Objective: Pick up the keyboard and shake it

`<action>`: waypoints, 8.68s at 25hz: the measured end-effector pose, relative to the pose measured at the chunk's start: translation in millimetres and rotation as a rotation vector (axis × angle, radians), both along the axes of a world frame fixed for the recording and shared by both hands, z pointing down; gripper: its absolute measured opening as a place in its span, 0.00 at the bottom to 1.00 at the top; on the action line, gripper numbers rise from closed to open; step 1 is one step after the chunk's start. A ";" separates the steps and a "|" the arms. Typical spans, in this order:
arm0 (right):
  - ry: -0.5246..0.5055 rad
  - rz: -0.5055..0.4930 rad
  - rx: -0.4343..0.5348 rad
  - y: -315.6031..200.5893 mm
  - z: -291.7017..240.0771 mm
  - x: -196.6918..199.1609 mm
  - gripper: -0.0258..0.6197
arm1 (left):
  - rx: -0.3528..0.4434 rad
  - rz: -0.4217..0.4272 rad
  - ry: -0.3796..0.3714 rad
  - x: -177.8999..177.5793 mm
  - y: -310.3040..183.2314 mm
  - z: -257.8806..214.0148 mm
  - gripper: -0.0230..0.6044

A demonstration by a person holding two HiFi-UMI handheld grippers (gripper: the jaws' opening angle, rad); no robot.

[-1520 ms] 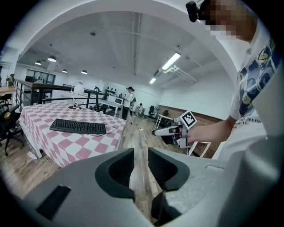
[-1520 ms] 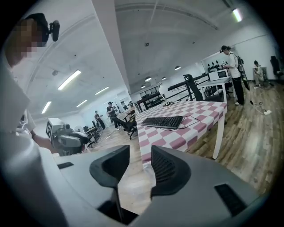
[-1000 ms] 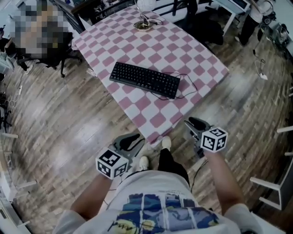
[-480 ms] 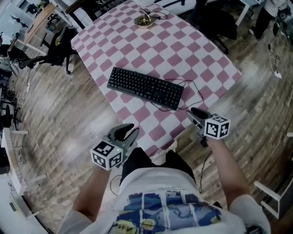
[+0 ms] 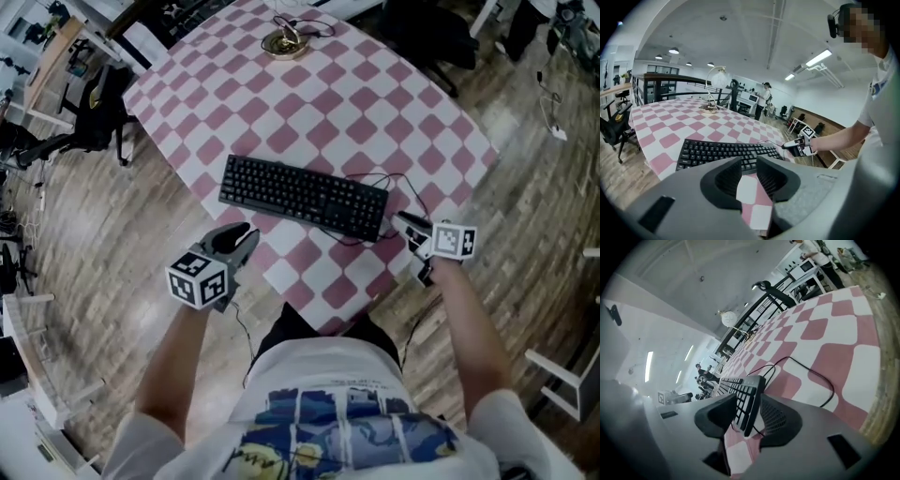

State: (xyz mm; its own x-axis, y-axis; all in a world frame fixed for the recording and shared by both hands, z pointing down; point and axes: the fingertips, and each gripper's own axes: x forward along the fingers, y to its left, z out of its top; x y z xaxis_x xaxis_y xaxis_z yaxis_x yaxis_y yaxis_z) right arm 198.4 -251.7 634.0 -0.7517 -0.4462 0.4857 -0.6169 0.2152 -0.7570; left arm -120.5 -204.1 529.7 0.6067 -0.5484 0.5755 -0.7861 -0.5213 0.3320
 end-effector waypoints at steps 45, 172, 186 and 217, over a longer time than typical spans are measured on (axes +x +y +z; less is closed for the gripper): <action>-0.055 0.107 -0.301 -53.3 59.5 -22.8 0.31 | -0.456 0.090 0.271 -127.2 -142.2 147.4 0.27; 0.768 -0.142 1.339 11.0 -478.1 -23.1 0.28 | 0.786 0.379 0.057 -78.6 -149.2 -328.6 0.26; 0.606 -0.163 1.050 -4.1 -384.2 -2.4 0.28 | 0.509 0.383 0.085 -64.3 -148.4 -233.6 0.26; 0.372 -0.284 0.323 -36.0 -123.2 34.3 0.30 | -0.244 0.289 0.084 -40.3 -95.3 29.3 0.26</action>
